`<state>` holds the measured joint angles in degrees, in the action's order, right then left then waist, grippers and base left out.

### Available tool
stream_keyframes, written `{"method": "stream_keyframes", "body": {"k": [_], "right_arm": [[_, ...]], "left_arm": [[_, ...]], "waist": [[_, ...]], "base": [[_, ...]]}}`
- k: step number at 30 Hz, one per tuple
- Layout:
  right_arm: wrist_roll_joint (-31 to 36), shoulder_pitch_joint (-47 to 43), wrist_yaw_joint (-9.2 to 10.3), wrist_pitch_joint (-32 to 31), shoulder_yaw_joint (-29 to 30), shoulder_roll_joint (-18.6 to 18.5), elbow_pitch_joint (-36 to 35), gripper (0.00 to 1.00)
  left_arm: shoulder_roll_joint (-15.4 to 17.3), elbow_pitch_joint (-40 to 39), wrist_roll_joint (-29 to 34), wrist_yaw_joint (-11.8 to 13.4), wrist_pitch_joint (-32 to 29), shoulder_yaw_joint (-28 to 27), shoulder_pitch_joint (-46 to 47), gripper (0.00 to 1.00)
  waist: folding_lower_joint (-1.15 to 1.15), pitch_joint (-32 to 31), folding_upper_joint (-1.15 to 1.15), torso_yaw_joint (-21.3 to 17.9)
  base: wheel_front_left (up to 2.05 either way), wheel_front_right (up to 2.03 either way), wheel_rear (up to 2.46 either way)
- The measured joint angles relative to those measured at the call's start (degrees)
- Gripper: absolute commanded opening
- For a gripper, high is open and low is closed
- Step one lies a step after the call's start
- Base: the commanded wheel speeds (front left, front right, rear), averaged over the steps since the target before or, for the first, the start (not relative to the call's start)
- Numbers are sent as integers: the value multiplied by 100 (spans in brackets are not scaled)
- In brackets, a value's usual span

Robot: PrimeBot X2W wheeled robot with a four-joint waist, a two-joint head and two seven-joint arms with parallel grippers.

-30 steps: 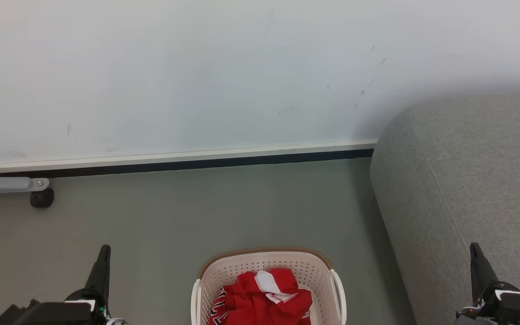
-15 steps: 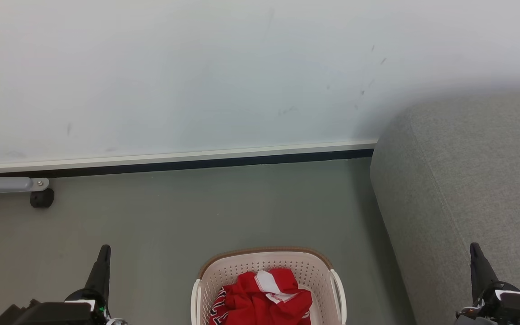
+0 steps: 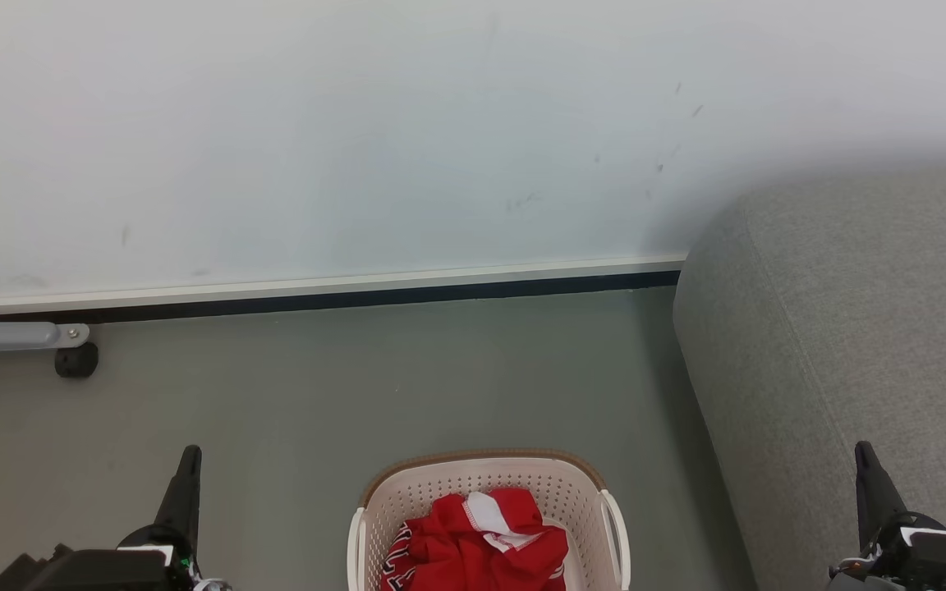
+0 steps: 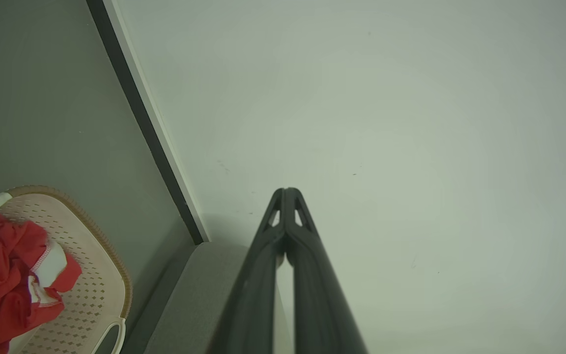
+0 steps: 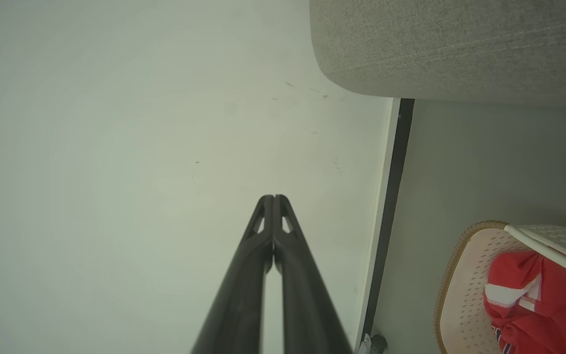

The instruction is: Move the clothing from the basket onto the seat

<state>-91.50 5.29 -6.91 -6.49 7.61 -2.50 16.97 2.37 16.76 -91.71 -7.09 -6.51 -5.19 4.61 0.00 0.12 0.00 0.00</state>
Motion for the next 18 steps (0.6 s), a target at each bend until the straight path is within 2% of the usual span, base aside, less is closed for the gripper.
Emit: {"method": "stream_keyframes", "body": {"k": [18], "right_arm": [[0, 0, 0, 0, 0, 0, 0, 0]], "left_arm": [[0, 0, 0, 0, 0, 0, 0, 0]], "waist": [[0, 0, 0, 0]], "base": [[0, 0, 0]]}}
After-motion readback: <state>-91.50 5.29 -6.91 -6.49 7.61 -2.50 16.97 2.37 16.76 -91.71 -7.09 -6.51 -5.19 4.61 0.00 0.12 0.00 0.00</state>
